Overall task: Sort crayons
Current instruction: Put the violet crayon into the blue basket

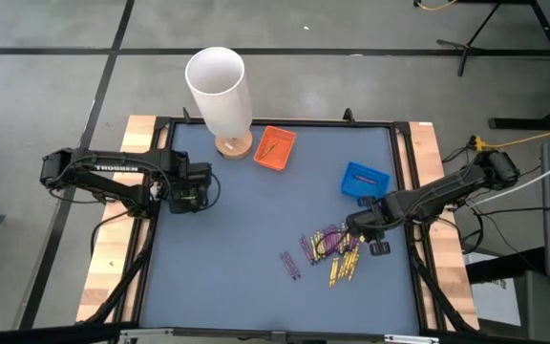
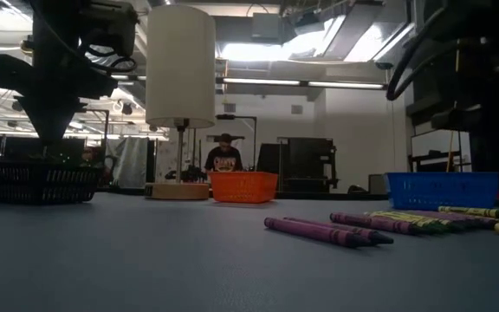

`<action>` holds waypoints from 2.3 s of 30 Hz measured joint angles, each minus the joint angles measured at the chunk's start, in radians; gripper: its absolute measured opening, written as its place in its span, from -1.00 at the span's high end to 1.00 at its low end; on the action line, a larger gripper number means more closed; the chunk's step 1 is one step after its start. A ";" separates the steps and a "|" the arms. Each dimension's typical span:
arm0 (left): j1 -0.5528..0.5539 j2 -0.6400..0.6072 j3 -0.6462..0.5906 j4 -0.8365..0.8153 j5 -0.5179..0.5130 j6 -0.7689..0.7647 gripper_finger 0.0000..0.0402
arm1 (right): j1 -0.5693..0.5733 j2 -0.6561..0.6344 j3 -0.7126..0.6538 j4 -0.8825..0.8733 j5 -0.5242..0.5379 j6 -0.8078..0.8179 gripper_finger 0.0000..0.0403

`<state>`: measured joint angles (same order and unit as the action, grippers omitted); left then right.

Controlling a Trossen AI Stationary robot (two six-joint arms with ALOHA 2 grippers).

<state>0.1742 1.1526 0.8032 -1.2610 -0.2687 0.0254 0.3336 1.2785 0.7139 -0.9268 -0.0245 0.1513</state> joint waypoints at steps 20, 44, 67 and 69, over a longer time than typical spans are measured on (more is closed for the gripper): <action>0.000 0.000 0.000 0.053 0.000 0.000 0.49 | 0.000 0.035 -0.003 0.116 -0.049 -0.144 0.55; 0.000 0.000 0.000 0.078 0.000 0.000 0.49 | 0.000 0.186 0.001 0.118 -0.013 -0.213 0.55; 0.000 0.000 0.000 0.079 0.000 -0.045 0.49 | 0.000 0.186 -0.021 0.128 -0.040 -0.482 0.55; 0.000 0.000 0.000 0.079 0.000 -0.046 0.49 | 0.000 0.185 -0.030 0.135 -0.038 -0.495 0.55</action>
<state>0.1745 1.1526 0.8032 -1.1824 -0.2687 -0.0204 0.3336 1.4630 0.6840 -0.7915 -0.0628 -0.3441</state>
